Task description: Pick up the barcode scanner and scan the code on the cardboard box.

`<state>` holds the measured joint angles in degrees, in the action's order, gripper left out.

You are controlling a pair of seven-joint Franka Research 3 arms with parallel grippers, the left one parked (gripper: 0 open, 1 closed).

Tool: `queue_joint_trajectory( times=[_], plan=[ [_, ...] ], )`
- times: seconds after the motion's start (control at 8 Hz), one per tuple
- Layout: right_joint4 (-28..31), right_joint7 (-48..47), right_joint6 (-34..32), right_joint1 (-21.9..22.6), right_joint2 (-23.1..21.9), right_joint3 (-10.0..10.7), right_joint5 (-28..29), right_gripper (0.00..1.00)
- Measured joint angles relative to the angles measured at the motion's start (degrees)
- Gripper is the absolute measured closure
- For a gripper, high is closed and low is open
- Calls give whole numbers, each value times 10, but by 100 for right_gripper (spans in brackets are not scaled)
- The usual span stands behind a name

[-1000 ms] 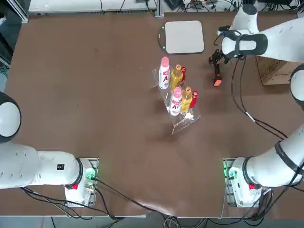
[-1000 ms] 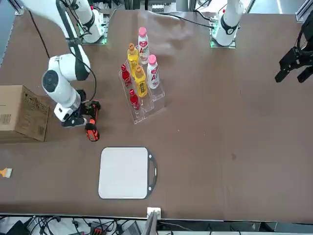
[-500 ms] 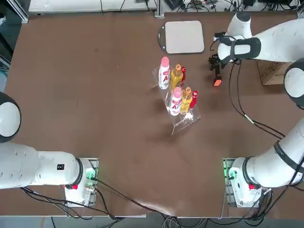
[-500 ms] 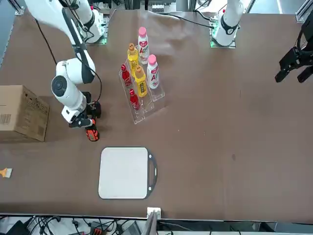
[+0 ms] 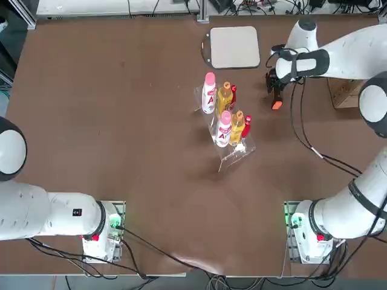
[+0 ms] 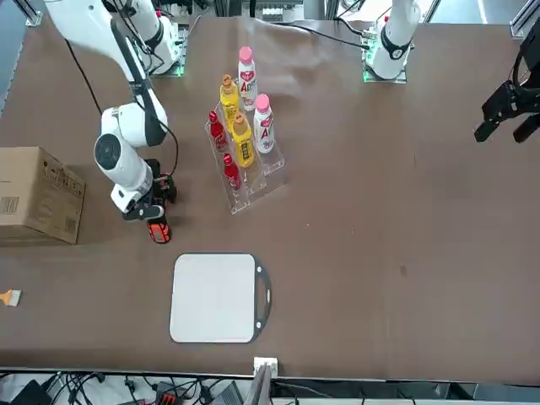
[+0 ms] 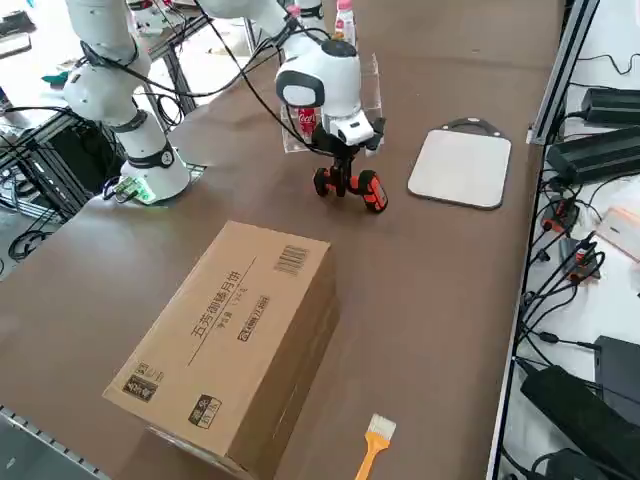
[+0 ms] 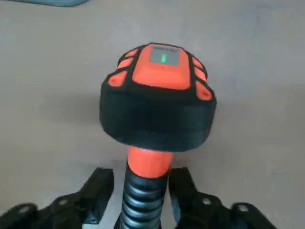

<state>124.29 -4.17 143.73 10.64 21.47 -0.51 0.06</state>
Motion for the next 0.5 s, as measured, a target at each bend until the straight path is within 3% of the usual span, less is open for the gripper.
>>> queue_joint_trajectory(
  times=[0.12, 0.25, 0.5],
  plan=[
    [0, 0, -1, 0, 1, 0, 0, 31],
    [0, 0, -1, 0, 0, 1, 0, 51],
    [0, -1, -1, 0, 0, 1, 0, 56]
  ],
)
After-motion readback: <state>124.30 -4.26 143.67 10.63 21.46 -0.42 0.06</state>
